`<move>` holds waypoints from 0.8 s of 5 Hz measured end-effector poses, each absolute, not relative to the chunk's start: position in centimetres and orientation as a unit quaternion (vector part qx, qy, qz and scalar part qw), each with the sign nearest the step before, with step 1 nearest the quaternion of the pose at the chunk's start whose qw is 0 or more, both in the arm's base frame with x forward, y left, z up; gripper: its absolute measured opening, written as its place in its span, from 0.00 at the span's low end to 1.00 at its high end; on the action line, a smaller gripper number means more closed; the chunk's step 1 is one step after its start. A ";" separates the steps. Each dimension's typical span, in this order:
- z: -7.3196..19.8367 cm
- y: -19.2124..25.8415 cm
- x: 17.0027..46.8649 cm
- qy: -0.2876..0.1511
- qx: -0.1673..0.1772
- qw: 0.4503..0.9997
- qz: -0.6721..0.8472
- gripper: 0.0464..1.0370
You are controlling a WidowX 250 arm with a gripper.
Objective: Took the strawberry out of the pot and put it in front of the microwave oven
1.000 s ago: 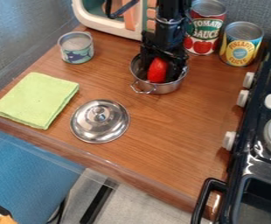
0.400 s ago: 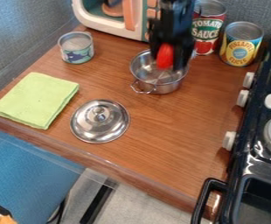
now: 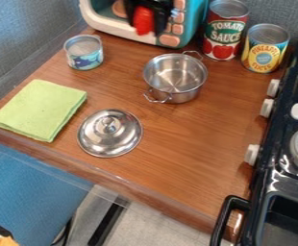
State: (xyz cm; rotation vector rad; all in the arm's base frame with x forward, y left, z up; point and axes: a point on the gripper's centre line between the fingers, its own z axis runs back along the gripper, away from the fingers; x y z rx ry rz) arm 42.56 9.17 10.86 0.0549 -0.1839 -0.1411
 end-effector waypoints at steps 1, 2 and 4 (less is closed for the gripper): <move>8.2 10.5 43.0 -0.058 0.028 0.996 -0.064 0.78; 7.3 11.8 42.4 -0.043 0.035 0.997 -0.057 0.78; 5.0 11.8 40.8 -0.010 0.041 0.997 -0.070 0.85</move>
